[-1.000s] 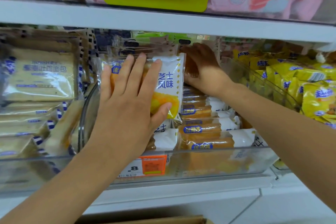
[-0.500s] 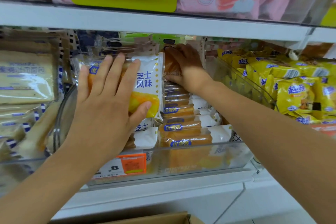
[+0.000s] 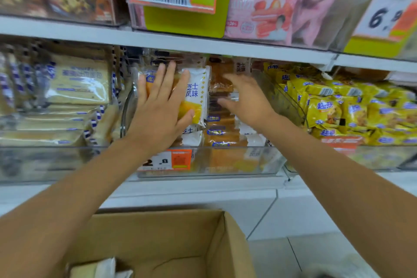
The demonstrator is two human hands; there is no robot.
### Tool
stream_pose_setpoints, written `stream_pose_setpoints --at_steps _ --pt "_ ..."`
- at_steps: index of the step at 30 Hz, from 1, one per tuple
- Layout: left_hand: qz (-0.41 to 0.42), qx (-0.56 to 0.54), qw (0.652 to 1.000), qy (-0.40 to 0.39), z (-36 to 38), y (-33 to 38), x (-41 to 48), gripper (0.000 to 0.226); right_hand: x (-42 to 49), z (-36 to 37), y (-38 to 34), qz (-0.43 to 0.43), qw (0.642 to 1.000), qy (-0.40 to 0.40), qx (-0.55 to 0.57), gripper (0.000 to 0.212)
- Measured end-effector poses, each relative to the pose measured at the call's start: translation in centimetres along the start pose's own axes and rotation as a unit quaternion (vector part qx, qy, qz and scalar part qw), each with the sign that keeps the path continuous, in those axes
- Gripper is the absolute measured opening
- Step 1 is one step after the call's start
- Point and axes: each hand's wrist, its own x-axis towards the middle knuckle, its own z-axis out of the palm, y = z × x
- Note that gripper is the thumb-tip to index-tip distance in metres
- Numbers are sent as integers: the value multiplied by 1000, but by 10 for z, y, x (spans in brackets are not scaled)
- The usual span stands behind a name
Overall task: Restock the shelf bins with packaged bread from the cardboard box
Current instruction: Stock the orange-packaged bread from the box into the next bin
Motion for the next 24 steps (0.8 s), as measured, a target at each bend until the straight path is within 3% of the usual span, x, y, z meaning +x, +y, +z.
stream_pose_setpoints --at_steps 4,7,10,14,18,21,24 --pt "-12 -35 999 21 -27 12 -20 72 -60 -5 -41 77 994 39 62 31" --pt "-43 -96 993 60 -47 16 -63 38 -106 10 -73 85 992 -1 97 16" --pt "-130 -190 973 -8 -48 10 -134 15 -156 38 -99 64 991 -69 94 16" --pt "-294 -265 905 -157 -18 -16 -252 14 -223 105 -118 98 970 -195 107 22" --pt "-454 -295 801 -257 26 -50 -351 24 -279 181 -118 149 931 -318 105 27" --pt "-510 -340 737 -284 54 -61 -400 36 -311 232 -110 180 899 -386 99 30" --pt "-502 -328 712 -365 71 -66 -432 58 -335 268 -106 206 874 -425 115 30"
